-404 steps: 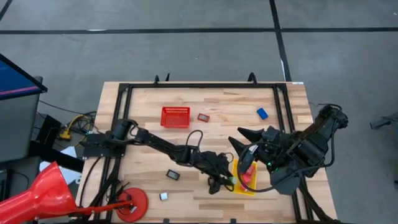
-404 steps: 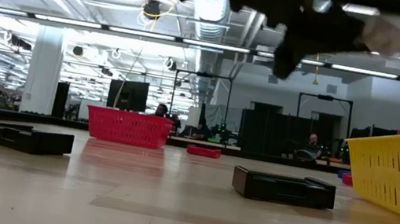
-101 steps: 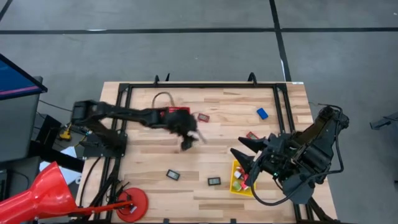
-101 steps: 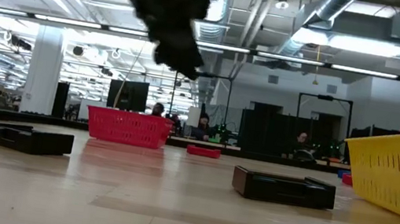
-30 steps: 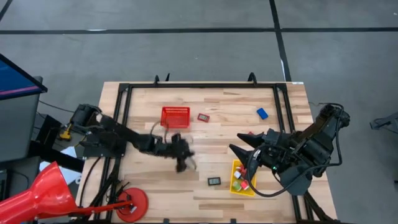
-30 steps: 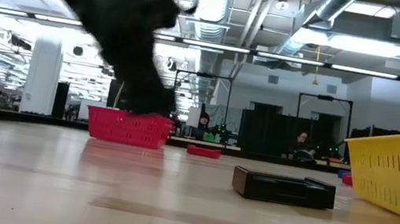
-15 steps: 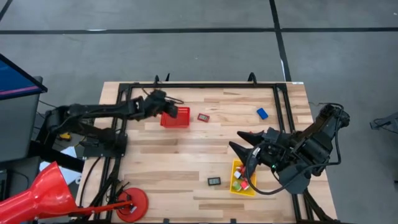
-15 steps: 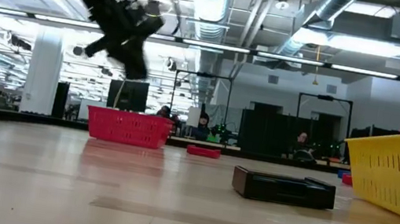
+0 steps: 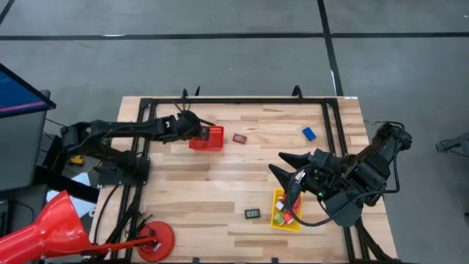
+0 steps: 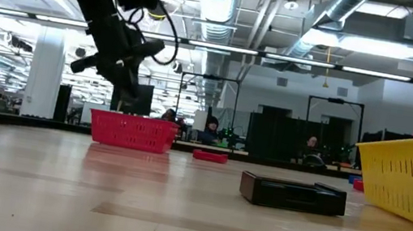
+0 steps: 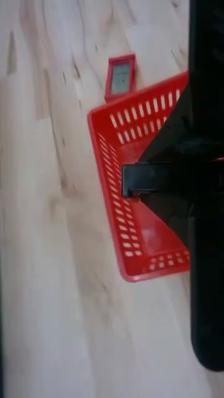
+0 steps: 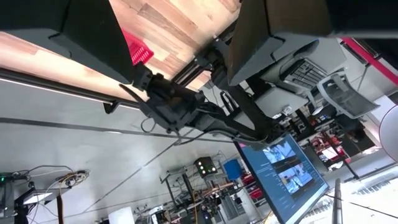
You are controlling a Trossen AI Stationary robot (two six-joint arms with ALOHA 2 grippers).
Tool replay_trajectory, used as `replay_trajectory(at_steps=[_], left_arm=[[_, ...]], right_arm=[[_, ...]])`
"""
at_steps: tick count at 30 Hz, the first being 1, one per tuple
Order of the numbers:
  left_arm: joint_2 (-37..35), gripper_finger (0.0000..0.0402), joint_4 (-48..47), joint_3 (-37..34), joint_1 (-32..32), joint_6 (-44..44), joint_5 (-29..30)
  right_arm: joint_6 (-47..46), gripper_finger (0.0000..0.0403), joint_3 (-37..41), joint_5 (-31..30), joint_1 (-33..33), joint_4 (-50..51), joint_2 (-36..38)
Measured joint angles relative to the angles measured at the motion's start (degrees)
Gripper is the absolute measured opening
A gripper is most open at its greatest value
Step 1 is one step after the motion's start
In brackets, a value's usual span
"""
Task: Pick & Place Office items
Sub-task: Put the left black digital clock in the red basket
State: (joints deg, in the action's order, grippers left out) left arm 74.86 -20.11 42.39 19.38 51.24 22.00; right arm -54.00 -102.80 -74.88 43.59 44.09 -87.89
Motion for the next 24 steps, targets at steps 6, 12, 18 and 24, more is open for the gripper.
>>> replay_trajectory(at_steps=[6, 12, 18, 24], left_arm=[[5.14, 0.0043, -0.22, -0.02, 0.0, 1.83, -0.19], [7.6, 0.0043, -0.28, -0.02, 0.0, 2.19, 0.08], [7.77, 0.0043, 0.04, -0.02, 0.0, 2.09, 0.14], [7.77, 0.0057, -0.99, -0.02, 0.0, 1.8, 0.85]], right_arm=[[-0.02, 0.0256, 0.0, -0.07, 0.0, -0.59, -0.5], [-0.02, 0.0256, 0.02, -0.03, 0.35, -1.06, -0.55], [-0.02, 0.0256, 0.02, -0.05, 0.63, -1.19, -0.55], [-0.02, 0.0256, 0.02, -0.03, 0.63, -1.22, -0.55]])
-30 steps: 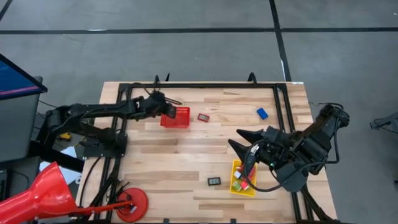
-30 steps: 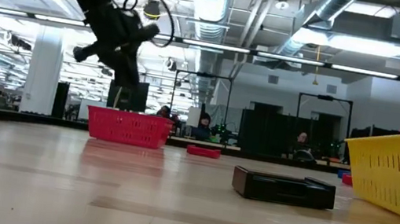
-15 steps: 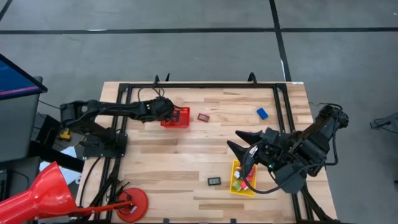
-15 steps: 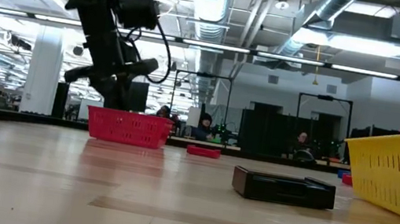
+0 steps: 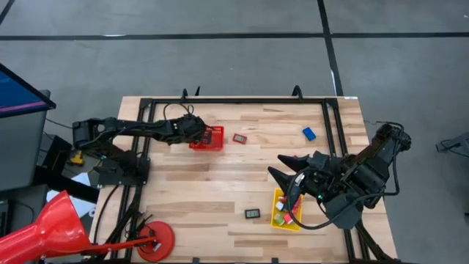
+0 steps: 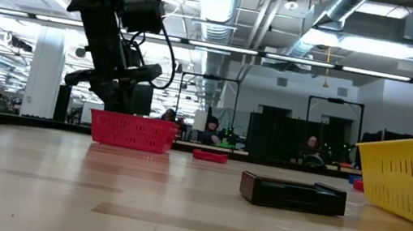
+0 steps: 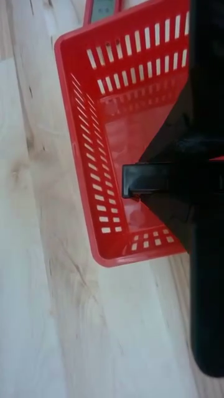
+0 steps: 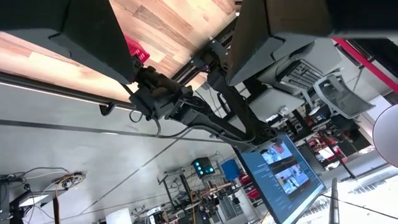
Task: Pick & Place Office items
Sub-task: Put the left black digital clock in the red basket, then put the top left red digital clock into the red basket
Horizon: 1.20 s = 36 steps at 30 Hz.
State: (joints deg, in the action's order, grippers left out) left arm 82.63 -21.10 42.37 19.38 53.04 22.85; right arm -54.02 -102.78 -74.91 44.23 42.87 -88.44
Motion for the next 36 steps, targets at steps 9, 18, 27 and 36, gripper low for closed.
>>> replay_trajectory(at_steps=[9, 18, 27, 36], left_arm=[[-0.15, 0.0077, 0.57, 0.0, 0.0, -0.04, 2.84], [-0.24, 0.013, 6.06, 0.0, -0.11, -1.58, 3.63], [-4.42, 0.015, 26.71, 0.16, -7.43, -37.99, -8.27], [-0.55, 0.019, 10.92, 8.71, -14.08, -69.88, -12.17]], right_arm=[[0.0, 0.0256, 0.0, 0.07, 0.13, -0.07, 0.0], [0.0, 0.0256, 0.0, 0.07, 0.42, -0.07, 0.0], [0.36, 0.0256, 0.0, 0.07, 0.37, 0.15, 0.02], [0.49, 0.0256, 0.0, -0.04, -0.15, 0.39, 0.02]])
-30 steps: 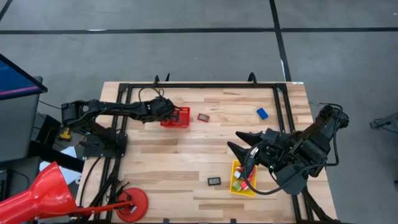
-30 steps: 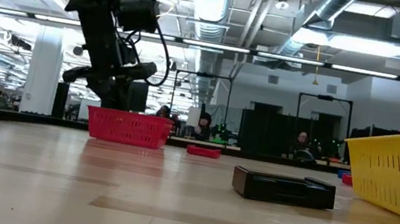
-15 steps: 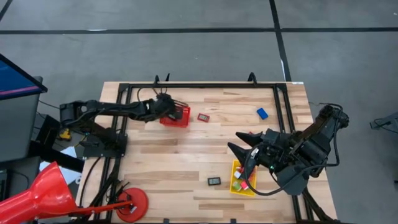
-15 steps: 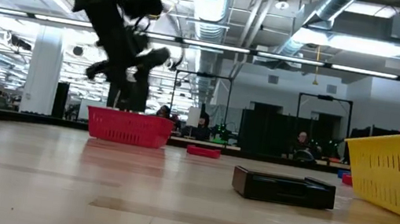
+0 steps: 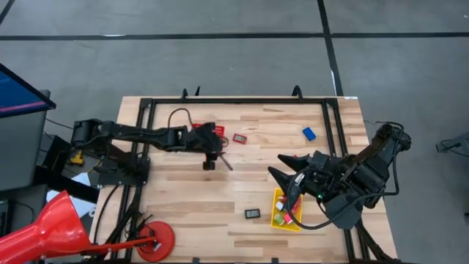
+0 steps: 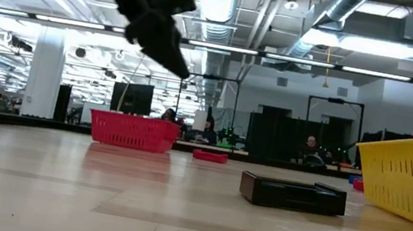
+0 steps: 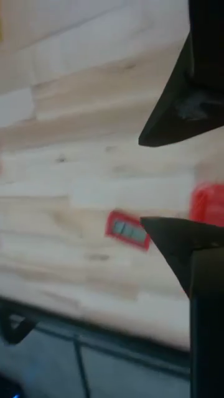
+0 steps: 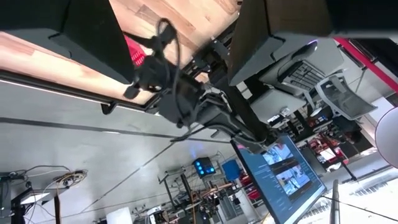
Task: Pick & Place Office items
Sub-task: Put the top left red digital clock into the red basket
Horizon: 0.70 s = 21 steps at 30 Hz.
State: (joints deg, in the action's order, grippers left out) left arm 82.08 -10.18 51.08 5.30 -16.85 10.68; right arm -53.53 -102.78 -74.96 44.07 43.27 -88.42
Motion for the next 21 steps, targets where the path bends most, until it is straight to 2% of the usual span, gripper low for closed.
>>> replay_trajectory(at_steps=[5, 10, 16, 21], left_arm=[[6.47, 0.024, -0.97, 7.71, 1.8, -6.96, -3.42], [15.67, 0.028, -6.25, 17.49, 4.96, -12.98, -4.13], [25.03, 0.0288, -11.45, 25.58, 8.98, -19.92, -7.54], [30.49, 0.0289, -14.48, 29.95, 11.85, -22.22, -11.49]], right_arm=[[-0.01, 0.0256, 0.0, -0.02, -0.46, -0.08, 0.02], [-0.44, 0.0256, 0.0, -0.04, -0.72, -0.54, 0.02], [-1.98, 0.0256, 0.0, -0.02, -0.61, -0.66, 0.02], [-3.34, 0.0256, 0.0, 0.09, -0.61, -0.39, 0.02]])
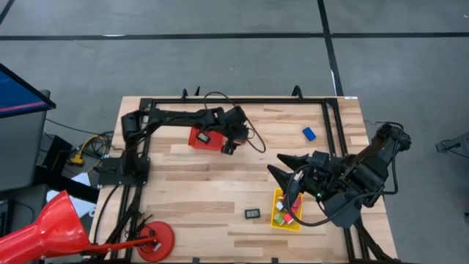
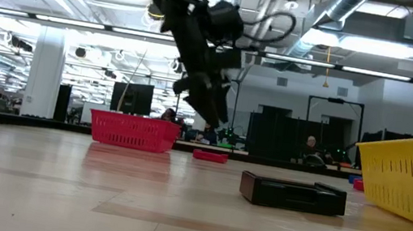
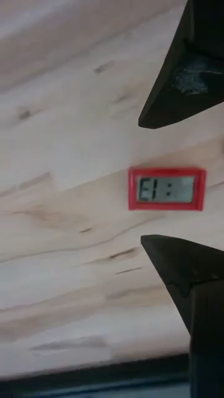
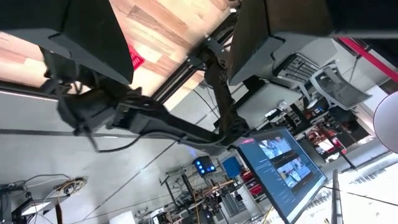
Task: Pick & Place Office items
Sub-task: Put the top left red digital clock into the red basket
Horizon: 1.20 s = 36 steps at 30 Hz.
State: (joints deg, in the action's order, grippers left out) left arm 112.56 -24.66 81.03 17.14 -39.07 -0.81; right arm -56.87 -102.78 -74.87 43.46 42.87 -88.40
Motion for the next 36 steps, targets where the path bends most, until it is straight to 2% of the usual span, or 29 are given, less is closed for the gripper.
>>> replay_trajectory(at_steps=[9, 17, 23, 33, 36], left_arm=[[7.45, 0.0289, -8.82, 7.96, 3.44, -0.19, -2.88], [8.7, 0.0289, -10.02, 8.2, 3.57, -0.85, -5.3], [9.42, 0.0289, -8.93, 8.17, 3.46, -0.66, -5.03], [9.39, 0.0289, -14.17, 12.81, 4.06, 7.16, -5.99], [9.3, 0.0285, -16.12, 14.32, 4.88, 9.95, -9.68]], right_arm=[[-0.17, 0.0256, 0.0, 0.02, 0.0, 0.0, 0.0], [-0.17, 0.0256, 0.0, 0.04, 0.0, 0.0, 0.0], [-0.17, 0.0256, 0.0, 0.05, 0.0, 0.11, 0.0], [-0.17, 0.0256, 0.0, 0.26, 0.0, -0.04, 0.0], [-0.17, 0.0256, 0.0, 0.3, 0.0, -0.04, 0.0]])
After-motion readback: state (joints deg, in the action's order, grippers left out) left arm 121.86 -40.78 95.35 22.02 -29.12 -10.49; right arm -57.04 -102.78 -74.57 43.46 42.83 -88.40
